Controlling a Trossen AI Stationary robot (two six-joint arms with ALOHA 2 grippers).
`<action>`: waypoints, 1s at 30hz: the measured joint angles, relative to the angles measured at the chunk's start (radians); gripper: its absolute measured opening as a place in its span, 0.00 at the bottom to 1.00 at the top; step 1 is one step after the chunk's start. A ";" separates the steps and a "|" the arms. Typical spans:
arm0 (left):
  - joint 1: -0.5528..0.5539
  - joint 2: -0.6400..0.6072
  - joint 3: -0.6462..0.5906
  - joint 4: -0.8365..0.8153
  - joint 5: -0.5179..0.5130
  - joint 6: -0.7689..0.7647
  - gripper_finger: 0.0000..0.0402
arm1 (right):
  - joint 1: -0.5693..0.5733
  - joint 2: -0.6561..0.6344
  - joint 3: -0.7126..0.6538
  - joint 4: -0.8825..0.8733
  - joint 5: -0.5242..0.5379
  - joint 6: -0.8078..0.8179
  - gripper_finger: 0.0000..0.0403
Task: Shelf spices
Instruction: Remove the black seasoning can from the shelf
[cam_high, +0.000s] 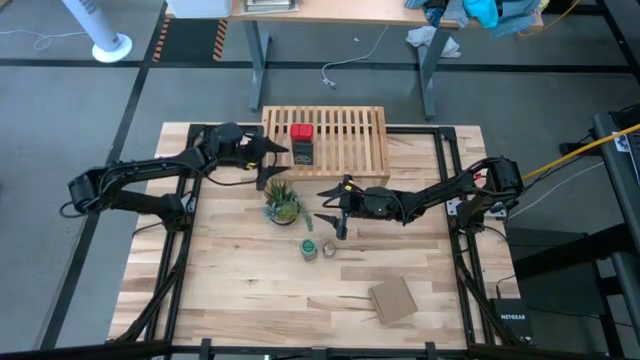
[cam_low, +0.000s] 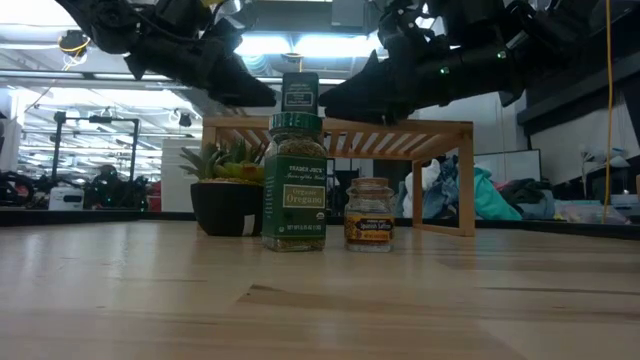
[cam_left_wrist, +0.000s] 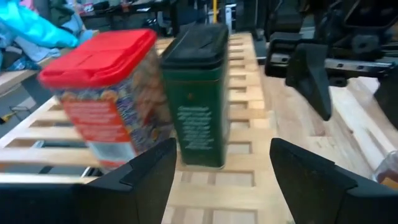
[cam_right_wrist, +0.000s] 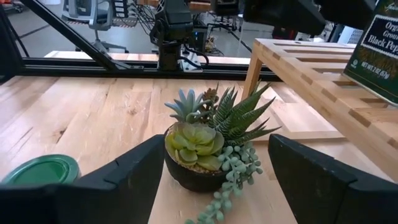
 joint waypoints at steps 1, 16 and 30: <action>-0.004 0.000 0.000 0.010 0.001 0.002 0.63 | 0.000 0.000 0.000 0.002 0.000 0.000 0.72; 0.005 0.000 0.000 0.066 0.000 0.014 0.63 | 0.000 0.000 0.000 0.036 0.000 0.000 0.72; 0.019 0.000 0.140 -0.059 0.000 0.010 0.63 | 0.000 0.000 0.000 0.039 -0.026 -0.007 0.72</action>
